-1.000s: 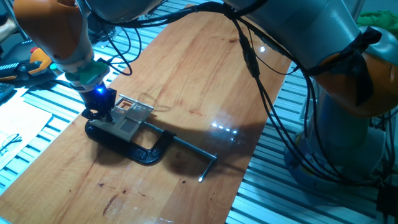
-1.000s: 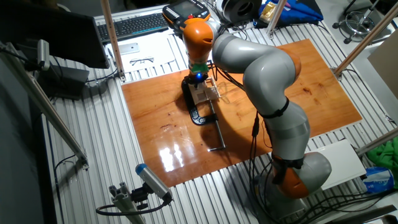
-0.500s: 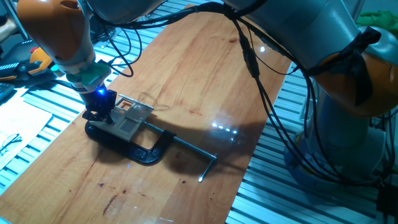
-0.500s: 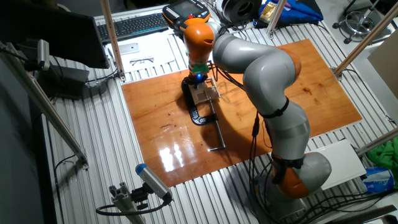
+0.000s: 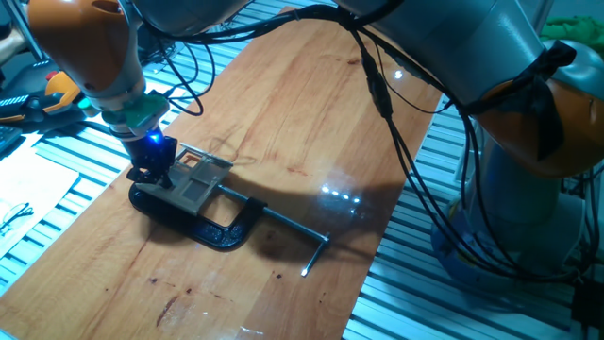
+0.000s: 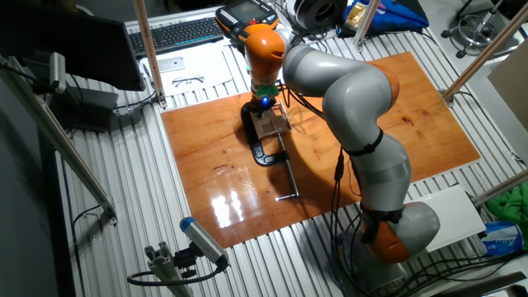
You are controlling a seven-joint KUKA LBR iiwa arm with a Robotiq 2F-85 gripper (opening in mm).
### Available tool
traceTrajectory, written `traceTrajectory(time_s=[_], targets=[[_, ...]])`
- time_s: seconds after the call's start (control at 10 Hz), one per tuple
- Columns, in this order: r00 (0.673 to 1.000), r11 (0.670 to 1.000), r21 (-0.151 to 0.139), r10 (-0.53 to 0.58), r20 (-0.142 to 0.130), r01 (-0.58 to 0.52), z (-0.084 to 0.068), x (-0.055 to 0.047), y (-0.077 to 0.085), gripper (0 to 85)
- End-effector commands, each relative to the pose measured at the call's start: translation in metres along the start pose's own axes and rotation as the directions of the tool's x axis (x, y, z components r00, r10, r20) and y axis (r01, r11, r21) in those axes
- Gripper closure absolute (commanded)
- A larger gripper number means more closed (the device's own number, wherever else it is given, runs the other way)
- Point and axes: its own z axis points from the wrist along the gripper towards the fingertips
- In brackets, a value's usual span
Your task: Close a sliding window
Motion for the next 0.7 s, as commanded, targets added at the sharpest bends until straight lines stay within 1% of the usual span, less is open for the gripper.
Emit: traceTrajectory(time_s=[0.0,0.6], targets=[[1.000,1.000,0.001,0.001,0.000,-0.001,-0.0001,-0.0001,-0.0002,85.0],[1.000,1.000,0.018,-0.013,0.002,0.013,-0.0003,-0.0005,-0.0024,85.0]])
